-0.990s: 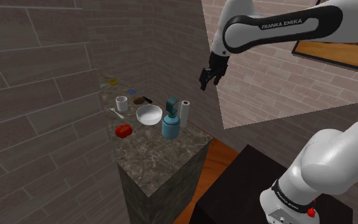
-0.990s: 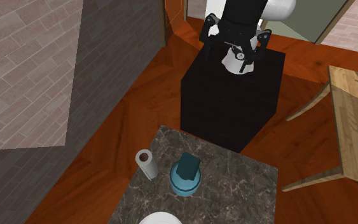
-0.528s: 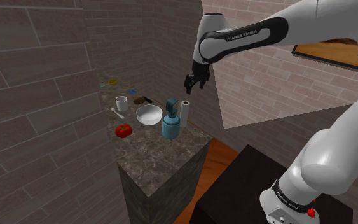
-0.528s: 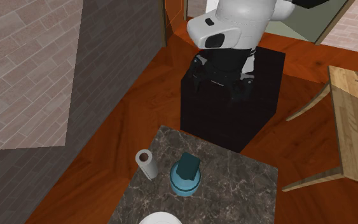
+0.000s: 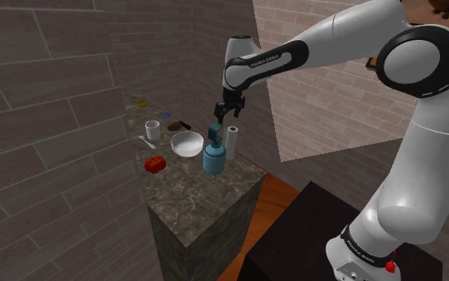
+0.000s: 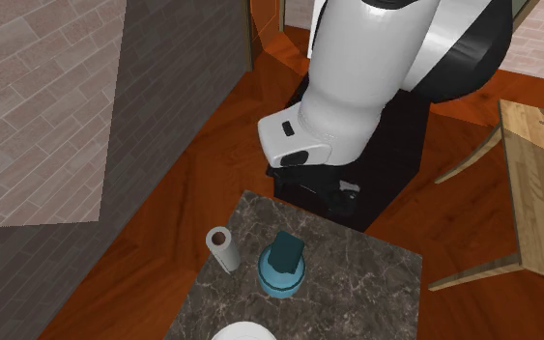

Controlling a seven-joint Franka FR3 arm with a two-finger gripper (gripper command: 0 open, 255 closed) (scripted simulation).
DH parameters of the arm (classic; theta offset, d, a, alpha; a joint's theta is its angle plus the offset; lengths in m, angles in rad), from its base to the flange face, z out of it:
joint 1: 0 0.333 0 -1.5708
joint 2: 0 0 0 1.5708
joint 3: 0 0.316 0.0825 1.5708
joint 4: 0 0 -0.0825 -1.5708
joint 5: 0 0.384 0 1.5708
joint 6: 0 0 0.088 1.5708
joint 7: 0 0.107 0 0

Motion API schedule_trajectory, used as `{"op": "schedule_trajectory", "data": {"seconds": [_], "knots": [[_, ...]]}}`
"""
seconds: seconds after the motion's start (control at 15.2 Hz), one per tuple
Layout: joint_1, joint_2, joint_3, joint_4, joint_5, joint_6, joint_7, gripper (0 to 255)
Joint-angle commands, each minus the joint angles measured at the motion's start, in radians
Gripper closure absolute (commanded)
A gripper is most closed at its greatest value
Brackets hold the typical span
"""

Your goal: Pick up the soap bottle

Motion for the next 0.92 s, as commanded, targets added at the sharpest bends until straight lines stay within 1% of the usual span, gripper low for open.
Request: {"op": "schedule_trajectory", "data": {"seconds": [0.0,0.13,0.2,0.66,0.79,0.86], "knots": [[0.003,0.089,0.001,0.077,-0.003,0.006,0.008,0],[0.005,0.172,0.000,0.156,-0.005,0.003,0.014,0],[0.005,0.182,0.000,0.166,-0.005,0.003,0.015,0],[0.005,0.230,-0.001,0.131,-0.008,0.085,0.020,0],[0.005,0.230,-0.001,0.131,-0.008,0.085,0.020,0],[0.005,0.228,-0.001,0.129,-0.008,0.085,0.020,255]]}}
